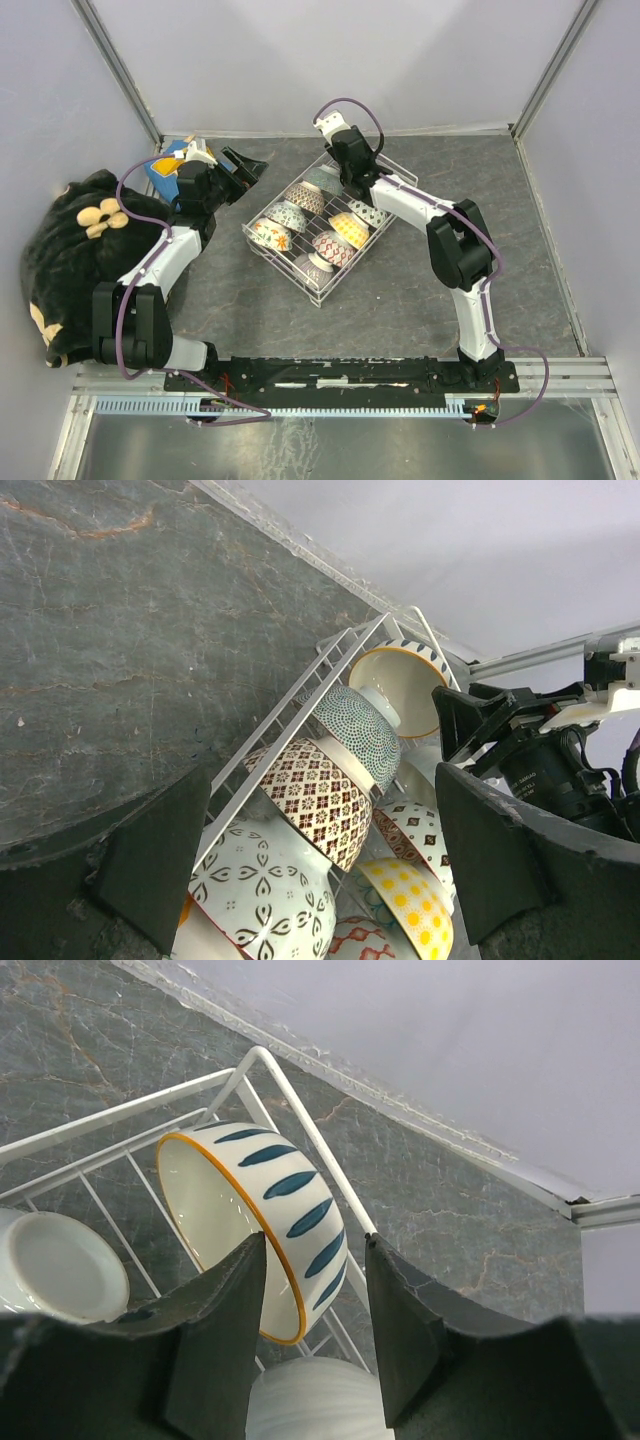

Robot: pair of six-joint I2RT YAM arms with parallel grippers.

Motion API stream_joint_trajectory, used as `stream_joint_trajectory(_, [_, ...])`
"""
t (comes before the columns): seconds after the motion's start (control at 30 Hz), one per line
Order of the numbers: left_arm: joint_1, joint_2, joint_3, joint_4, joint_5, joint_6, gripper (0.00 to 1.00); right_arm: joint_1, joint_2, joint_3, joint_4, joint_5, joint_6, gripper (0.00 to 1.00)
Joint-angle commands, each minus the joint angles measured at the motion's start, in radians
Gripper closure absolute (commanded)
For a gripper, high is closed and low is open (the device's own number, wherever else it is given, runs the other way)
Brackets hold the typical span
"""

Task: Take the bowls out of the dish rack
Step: Pick up the bowl from the dish rack.

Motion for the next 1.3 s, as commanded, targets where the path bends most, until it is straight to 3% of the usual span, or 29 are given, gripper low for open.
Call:
stream_joint_trajectory(0.0, [-0.005, 0.001, -0.001, 0.05, 0.03, -0.017, 0.01, 0.007, 0.012, 0.054, 0.018, 0.032, -0.012, 0.48])
stream_joint_trajectory(0.53, [-0.006, -0.004, -0.007, 0.05, 0.028, -0.021, 0.01, 0.036, 0.055, 0.086, 0.041, 0.122, -0.102, 0.53])
stream_joint_trajectory(1.27, [-0.006, -0.003, -0.012, 0.049, 0.026, -0.02, 0.01, 0.077, 0.116, 0.082, 0.198, 0.287, -0.274, 0.63])
